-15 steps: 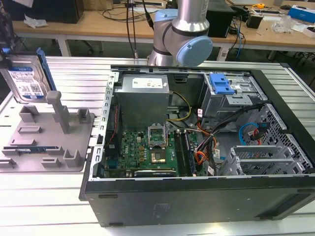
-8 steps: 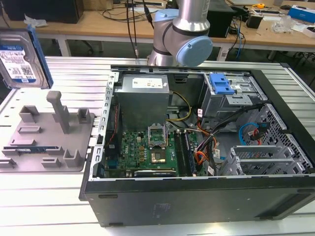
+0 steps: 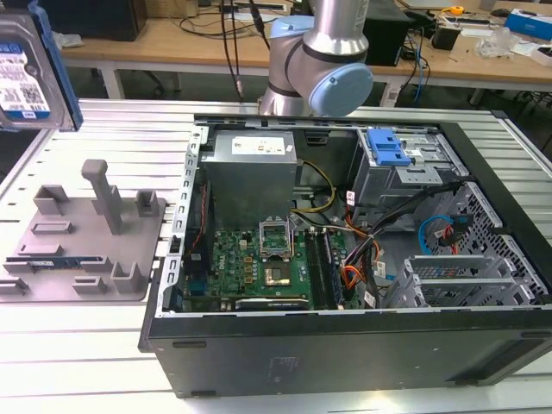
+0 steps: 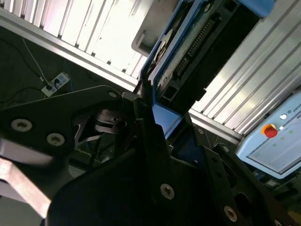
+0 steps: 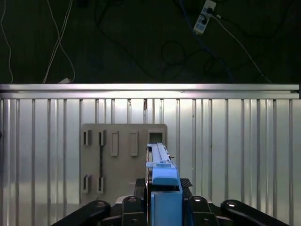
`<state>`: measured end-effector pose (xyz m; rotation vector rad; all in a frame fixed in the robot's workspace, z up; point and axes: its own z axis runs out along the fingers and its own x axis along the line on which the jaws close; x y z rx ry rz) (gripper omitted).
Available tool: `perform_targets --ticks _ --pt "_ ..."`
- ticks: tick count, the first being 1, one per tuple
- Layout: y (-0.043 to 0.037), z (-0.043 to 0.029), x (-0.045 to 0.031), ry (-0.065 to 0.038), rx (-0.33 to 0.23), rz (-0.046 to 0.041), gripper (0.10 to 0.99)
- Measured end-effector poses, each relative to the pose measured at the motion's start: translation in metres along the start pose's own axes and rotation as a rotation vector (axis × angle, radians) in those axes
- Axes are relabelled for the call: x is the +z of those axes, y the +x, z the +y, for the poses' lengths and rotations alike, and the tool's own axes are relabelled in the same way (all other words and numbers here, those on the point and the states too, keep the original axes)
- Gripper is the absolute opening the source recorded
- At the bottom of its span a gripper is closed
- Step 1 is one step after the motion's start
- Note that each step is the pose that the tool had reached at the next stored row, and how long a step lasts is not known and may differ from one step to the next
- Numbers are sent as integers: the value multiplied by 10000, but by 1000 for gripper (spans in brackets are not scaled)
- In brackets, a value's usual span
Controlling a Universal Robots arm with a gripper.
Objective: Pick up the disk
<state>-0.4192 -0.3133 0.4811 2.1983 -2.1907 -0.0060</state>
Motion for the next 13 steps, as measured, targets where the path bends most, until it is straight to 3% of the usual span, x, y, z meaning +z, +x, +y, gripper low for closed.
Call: perform_targets --ticks 3,13 --pt "17 3 -124 -2 0 -1 365" --pt "17 3 -127 0 0 -1 365"
